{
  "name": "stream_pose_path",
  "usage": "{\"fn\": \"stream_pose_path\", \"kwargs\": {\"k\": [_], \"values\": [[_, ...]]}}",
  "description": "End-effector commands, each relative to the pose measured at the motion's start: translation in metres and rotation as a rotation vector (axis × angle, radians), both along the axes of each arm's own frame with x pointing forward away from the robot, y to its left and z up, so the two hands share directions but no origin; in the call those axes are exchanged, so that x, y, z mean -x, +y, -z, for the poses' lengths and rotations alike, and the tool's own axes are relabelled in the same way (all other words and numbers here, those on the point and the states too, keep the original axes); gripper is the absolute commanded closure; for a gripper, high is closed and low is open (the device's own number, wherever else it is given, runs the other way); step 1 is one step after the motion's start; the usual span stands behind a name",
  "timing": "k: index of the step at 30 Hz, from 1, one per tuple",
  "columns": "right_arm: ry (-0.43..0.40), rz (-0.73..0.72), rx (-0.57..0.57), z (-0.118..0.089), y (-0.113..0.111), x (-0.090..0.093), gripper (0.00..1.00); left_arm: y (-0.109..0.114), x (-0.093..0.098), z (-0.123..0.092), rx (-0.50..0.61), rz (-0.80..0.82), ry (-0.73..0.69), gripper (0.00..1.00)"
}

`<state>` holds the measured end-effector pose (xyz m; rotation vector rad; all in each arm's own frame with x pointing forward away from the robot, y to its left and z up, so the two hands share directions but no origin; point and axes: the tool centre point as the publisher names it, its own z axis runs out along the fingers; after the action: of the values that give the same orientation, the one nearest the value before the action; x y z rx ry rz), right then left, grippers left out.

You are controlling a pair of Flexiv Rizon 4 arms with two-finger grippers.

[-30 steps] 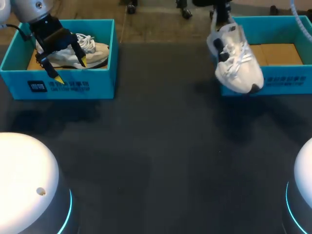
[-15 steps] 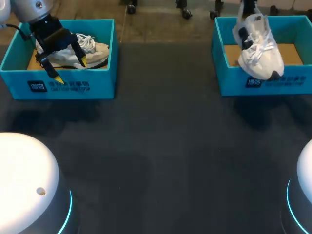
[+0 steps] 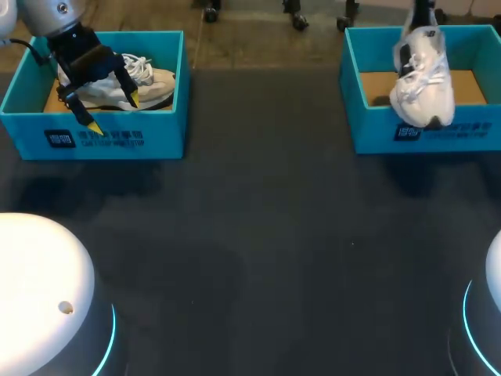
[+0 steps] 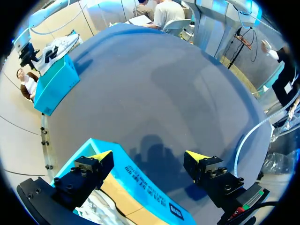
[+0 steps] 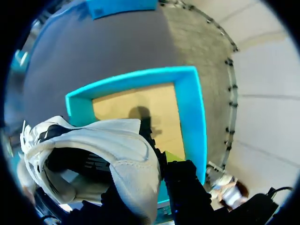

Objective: Take the shoe out of the shoebox, open the shoe tongue, remove and reinsert the insole, then place the shoe into the shoebox

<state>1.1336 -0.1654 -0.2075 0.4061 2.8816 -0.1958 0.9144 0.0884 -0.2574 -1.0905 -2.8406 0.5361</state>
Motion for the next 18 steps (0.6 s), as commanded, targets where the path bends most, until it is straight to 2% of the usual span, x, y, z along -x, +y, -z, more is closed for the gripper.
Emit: {"fn": "stream_pose_path", "kwargs": {"k": [1, 6, 10, 13, 18], "values": [[-0.038, 0.159, 0.044, -0.003, -0.005, 0.015, 1.00, 0.000, -0.001, 0.000, -0.003, 0.002, 0.001, 0.00], [-0.078, 0.413, 0.018, -0.003, -0.027, 0.028, 1.00, 0.000, -0.001, 0.000, -0.003, 0.002, 0.001, 0.00], [-0.099, 0.542, -0.011, -0.001, -0.044, 0.031, 1.00, 0.000, -0.001, 0.000, -0.003, 0.002, 0.001, 0.00], [-0.105, 0.632, -0.010, 0.000, -0.047, 0.034, 1.00, 0.000, -0.001, 0.000, -0.003, 0.002, 0.001, 0.00], [-0.105, 0.632, -0.010, 0.000, -0.047, 0.034, 1.00, 0.000, -0.001, 0.000, -0.003, 0.002, 0.001, 0.00]]}}
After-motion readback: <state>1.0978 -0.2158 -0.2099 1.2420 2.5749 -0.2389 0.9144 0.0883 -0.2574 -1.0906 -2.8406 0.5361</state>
